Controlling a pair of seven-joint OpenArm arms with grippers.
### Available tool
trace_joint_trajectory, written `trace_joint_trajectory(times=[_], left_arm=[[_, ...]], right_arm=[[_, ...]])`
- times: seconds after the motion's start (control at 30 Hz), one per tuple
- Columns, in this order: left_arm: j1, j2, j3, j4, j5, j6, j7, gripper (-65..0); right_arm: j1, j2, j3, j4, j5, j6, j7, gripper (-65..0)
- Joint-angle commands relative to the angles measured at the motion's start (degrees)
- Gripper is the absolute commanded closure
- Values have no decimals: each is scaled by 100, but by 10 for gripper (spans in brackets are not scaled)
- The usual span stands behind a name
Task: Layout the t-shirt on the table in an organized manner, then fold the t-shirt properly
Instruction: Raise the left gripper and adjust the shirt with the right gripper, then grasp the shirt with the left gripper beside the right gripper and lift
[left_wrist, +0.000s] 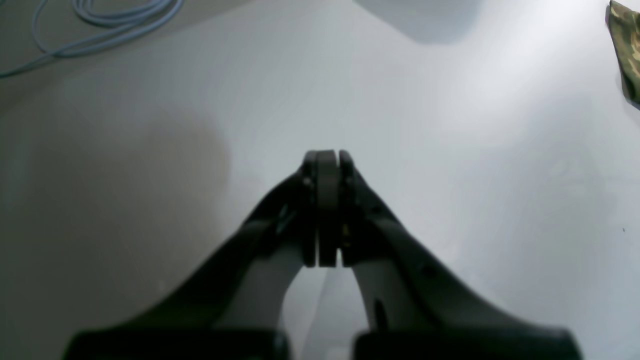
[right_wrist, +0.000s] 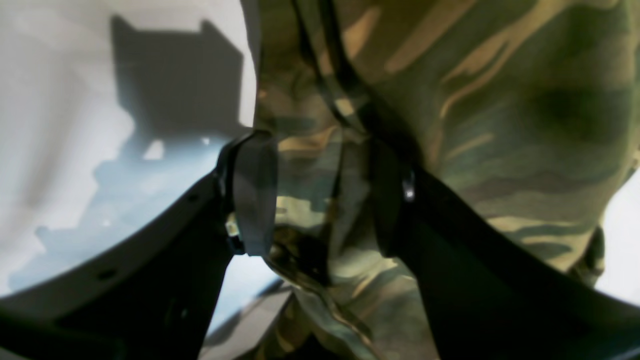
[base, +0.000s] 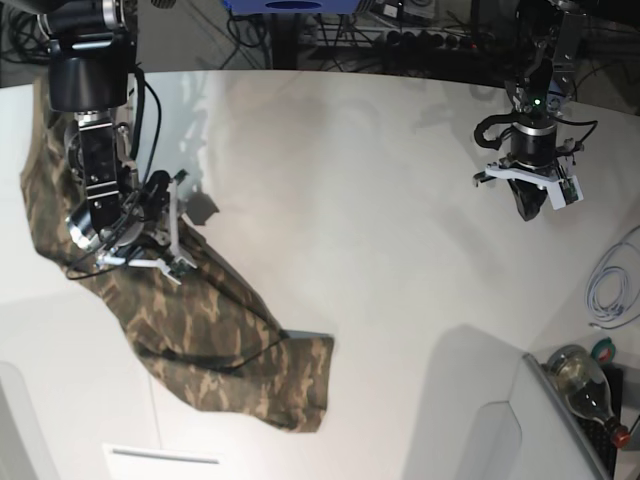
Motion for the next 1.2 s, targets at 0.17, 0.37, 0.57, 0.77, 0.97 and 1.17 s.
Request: trace_joint_trajectory(times=[0.17, 0.37, 0.57, 0.77, 0.97, 1.17], left_arm=[[-32, -62, -42, -1, 41, 4, -141, 0], [-24, -53, -42, -132, 32, 4, -141, 0], [3, -53, -42, -132, 32, 4, -141, 0], [12, -44, -42, -132, 32, 4, -141, 0], [20, -44, -25, -132, 32, 4, -141, 0], [12, -9, 28, -124, 49, 4, -141, 0]], right_arm=[[-151, -212, -8, 616, 2, -16, 17, -279], [-11, -204, -149, 115, 2, -16, 52, -279], [121, -177, 88, -219, 11, -16, 61, -279], [280, -177, 141, -720, 20, -16, 61, -272], [236, -423, 115, -623, 11, -16, 8, 0], [-345, -494, -659, 643, 20, -16, -458, 0]])
